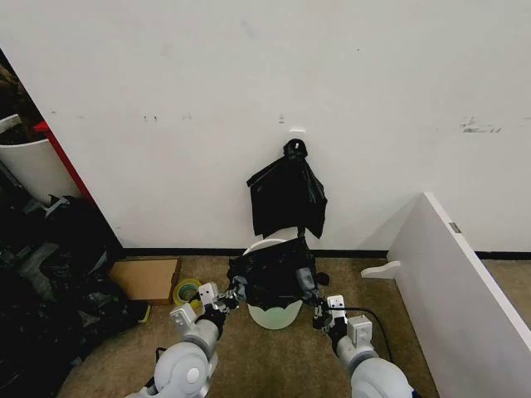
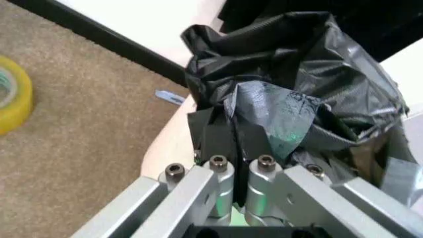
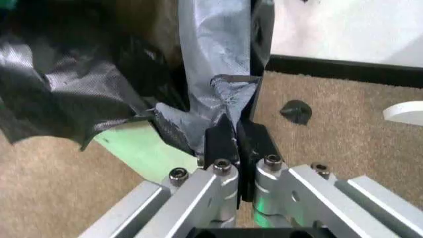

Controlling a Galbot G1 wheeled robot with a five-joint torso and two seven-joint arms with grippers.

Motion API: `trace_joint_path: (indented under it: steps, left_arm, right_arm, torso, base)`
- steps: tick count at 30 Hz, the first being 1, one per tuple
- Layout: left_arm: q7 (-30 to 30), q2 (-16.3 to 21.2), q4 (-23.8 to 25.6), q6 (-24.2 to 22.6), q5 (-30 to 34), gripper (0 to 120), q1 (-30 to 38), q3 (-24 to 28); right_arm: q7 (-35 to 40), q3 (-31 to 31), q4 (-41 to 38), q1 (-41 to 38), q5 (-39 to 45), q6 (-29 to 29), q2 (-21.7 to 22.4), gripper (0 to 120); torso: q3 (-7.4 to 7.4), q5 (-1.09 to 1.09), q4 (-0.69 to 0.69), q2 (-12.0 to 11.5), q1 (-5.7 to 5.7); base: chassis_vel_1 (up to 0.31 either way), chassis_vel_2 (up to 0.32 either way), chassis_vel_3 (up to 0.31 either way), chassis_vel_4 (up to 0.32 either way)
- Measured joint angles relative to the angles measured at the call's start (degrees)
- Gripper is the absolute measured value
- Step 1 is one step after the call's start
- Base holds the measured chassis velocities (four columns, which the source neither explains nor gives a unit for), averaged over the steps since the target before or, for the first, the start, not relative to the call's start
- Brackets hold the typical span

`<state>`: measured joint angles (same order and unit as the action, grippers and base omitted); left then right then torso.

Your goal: Place the garbage bag over the trash bin.

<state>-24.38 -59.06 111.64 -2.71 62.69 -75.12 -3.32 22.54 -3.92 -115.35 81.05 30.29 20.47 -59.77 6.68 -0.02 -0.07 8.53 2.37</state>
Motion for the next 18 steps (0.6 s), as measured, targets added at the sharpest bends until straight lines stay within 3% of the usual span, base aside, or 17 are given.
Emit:
trace_joint_path:
  steps: [18]
  left_arm:
    - [-2.09,1.56,-0.82,-3.79,0.43,0,-0.62,-0.36]
  right_arm:
    - [-1.01,1.93,5.02,-3.75,-0.70,4.26,-0.75,0]
  torso:
    - [0.00,0.00,0.00,0.00,0.00]
  base:
    - [0.000,0.000,0.000,0.000]
